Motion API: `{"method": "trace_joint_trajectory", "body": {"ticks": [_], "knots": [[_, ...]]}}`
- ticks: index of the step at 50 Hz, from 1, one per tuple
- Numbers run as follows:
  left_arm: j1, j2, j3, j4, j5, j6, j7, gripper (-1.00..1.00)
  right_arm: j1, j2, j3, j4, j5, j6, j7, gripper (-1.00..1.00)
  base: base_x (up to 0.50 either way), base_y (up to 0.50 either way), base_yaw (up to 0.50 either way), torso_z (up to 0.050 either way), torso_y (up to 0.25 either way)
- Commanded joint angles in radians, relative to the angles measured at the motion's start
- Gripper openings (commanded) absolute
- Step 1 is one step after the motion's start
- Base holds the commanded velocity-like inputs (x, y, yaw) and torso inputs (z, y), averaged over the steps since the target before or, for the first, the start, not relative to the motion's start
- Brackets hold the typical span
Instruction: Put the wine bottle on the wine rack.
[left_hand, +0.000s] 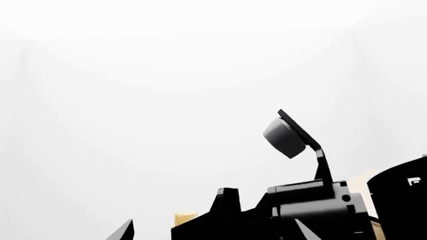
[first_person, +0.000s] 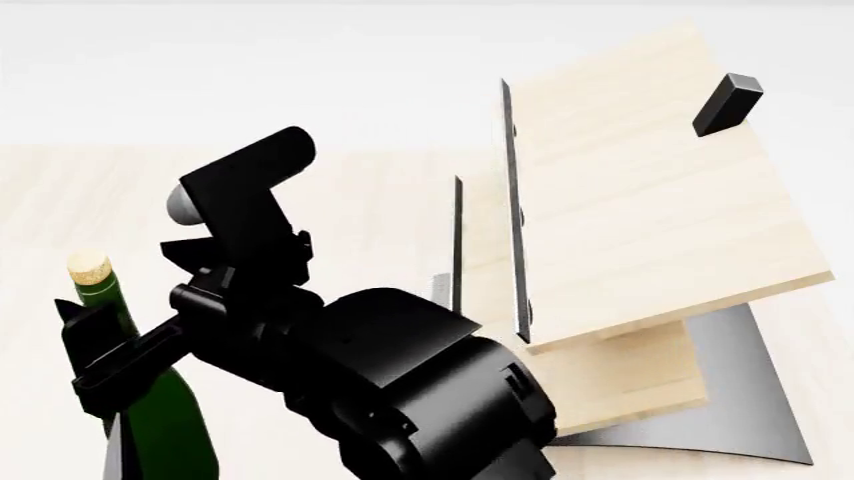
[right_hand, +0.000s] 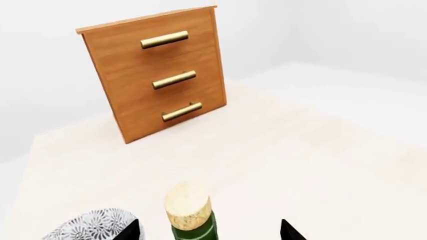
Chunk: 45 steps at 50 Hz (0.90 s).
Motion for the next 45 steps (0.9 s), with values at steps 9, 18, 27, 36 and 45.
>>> {"method": "trace_joint_trajectory", "body": {"ticks": [9, 18, 27, 36, 45], "knots": [[-0.003, -0.006, -0.001, -0.006, -0.012, 0.004, -0.005, 1.00, 0.073, -0.008, -0.263, 0.223, 0.198, -0.357, 0.040, 1.00, 0.00, 0.00, 0.00, 0.000, 0.000], [-0.002, -0.008, 0.003, -0.006, -0.013, 0.004, -0.007, 1.00, 0.136, -0.009, -0.480, 0.315, 0.394, -0.527, 0.072, 1.00, 0.00, 0.00, 0.00, 0.000, 0.000], [-0.004, -0.011, 0.003, -0.008, -0.018, 0.008, -0.009, 1.00, 0.186, -0.008, -0.685, 0.347, 0.549, -0.652, 0.092, 1.00, 0.00, 0.00, 0.00, 0.000, 0.000], [-0.007, -0.011, 0.006, -0.010, -0.018, 0.007, -0.010, 1.00, 0.196, 0.003, -0.730, 0.325, 0.586, -0.684, 0.110, -1.00, 0.00, 0.00, 0.00, 0.000, 0.000], [-0.007, -0.013, 0.008, -0.008, -0.016, 0.005, -0.014, 1.00, 0.198, 0.027, -0.734, 0.277, 0.588, -0.686, 0.135, -1.00, 0.00, 0.00, 0.00, 0.000, 0.000]]}}
